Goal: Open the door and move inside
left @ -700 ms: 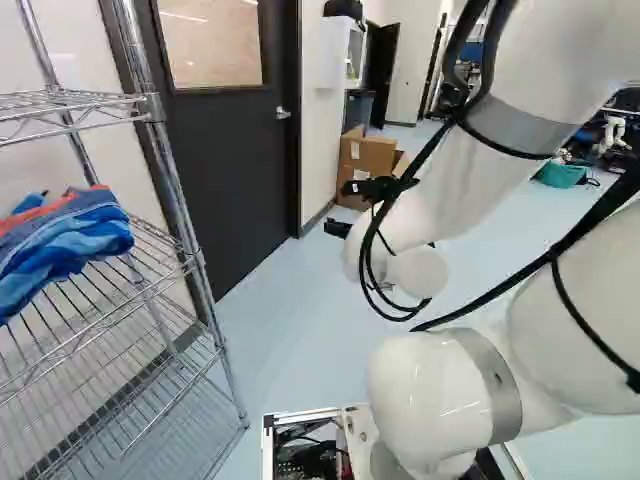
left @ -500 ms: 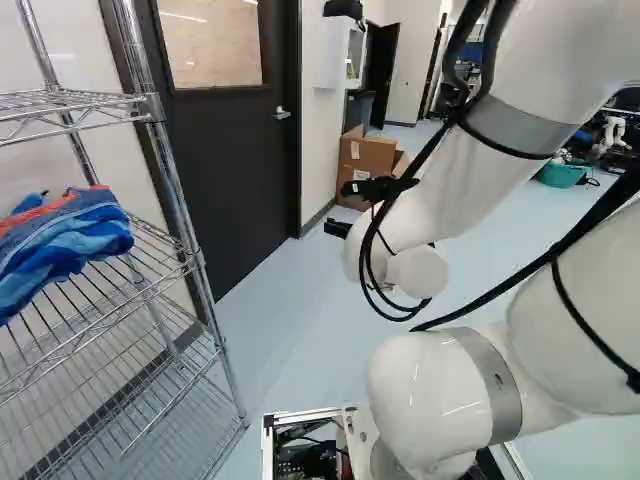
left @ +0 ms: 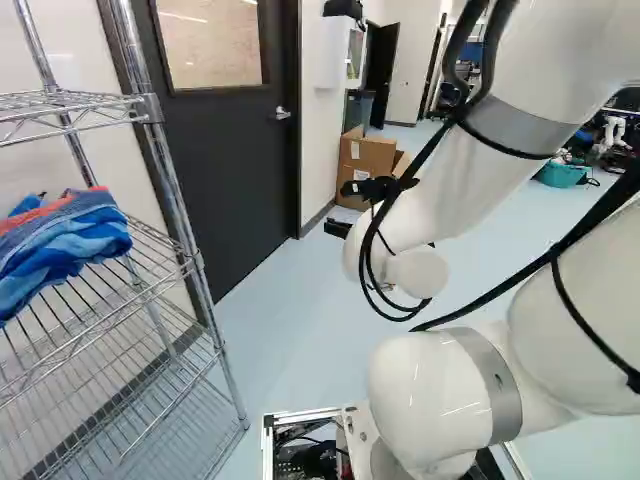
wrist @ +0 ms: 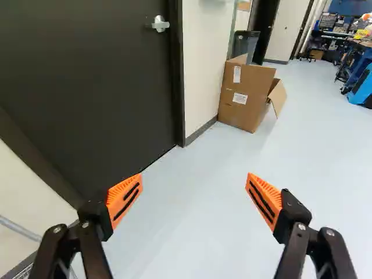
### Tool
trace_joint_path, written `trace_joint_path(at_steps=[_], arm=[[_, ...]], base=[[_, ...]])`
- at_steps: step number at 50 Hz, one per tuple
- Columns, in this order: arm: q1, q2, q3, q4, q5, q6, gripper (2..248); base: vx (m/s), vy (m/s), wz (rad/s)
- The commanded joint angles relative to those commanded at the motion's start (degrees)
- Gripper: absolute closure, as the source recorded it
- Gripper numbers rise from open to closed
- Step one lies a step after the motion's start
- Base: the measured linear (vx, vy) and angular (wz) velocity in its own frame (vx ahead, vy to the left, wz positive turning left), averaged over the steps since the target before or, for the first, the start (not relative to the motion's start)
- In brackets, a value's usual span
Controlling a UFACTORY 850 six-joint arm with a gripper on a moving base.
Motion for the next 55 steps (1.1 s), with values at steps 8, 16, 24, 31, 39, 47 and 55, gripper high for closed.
trace_joint_path(at_steps=[8,16,24,31,39,47,55], arm=[[0.0,0.0,0.0,0.0,0.0,0.0,3],[0.0,0.0,0.0,0.0,0.0,0.0,3],[0.0,0.0,0.0,0.0,0.0,0.0,3],[0.0,0.0,0.0,0.0,0.0,0.0,3],[0.0,0.0,0.0,0.0,0.0,0.0,3],[0.0,0.0,0.0,0.0,0.0,0.0,3],[0.0,0.0,0.0,0.0,0.0,0.0,3]], base=[[0.079,-0.001,-0.012],[0.1,-0.002,-0.013],[0.118,-0.002,-0.017],[0.126,0.0,-0.017],[0.141,0.001,-0.011],[0.17,-0.032,-0.005],[0.167,-0.046,-0.004]])
